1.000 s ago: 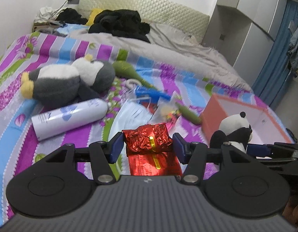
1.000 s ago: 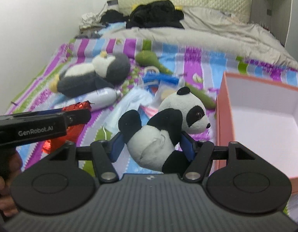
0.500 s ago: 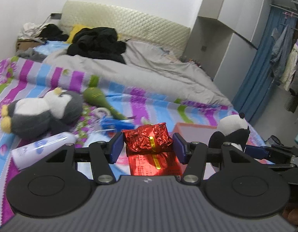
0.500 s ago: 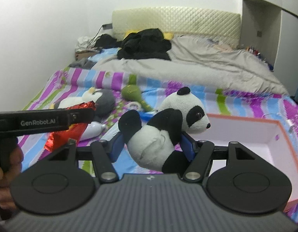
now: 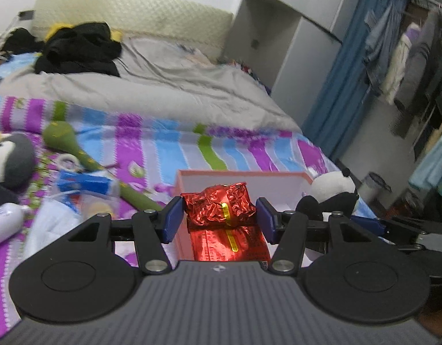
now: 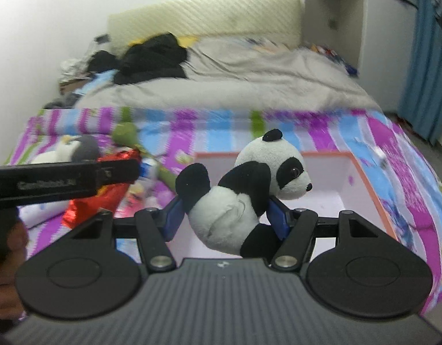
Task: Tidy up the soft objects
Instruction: 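Lower the panda into the box and open the right tool while the left tool releases the package there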
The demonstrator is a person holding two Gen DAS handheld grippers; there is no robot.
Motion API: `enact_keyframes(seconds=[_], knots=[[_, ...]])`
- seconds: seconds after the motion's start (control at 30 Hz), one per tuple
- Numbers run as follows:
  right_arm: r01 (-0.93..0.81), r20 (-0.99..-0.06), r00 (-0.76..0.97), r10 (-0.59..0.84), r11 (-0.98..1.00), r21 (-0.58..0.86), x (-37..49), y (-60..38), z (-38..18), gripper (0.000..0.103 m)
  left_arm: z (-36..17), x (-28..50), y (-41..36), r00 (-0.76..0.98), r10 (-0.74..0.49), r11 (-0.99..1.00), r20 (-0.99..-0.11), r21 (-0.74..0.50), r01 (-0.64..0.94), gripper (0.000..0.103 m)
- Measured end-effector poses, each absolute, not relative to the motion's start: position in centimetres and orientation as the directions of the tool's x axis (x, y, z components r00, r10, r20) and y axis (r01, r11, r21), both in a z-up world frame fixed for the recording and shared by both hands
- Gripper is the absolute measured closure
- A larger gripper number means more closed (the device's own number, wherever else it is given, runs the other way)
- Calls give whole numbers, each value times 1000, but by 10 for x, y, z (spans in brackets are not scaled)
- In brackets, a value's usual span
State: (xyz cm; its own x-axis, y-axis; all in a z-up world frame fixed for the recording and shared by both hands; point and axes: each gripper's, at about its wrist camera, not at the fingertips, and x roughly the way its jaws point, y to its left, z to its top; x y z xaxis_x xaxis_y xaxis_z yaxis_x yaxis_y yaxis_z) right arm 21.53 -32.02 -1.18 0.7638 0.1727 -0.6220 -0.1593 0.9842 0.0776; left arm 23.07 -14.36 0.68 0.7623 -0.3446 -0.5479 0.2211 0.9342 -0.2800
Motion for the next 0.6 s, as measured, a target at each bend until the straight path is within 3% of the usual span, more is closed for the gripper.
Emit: enact_keyframes(seconds=[0.6], knots=[[8,-812,572,111,990,140,296,-399,-117,35,-96,337,-227,546,-398,917,-738,-307,253,41]])
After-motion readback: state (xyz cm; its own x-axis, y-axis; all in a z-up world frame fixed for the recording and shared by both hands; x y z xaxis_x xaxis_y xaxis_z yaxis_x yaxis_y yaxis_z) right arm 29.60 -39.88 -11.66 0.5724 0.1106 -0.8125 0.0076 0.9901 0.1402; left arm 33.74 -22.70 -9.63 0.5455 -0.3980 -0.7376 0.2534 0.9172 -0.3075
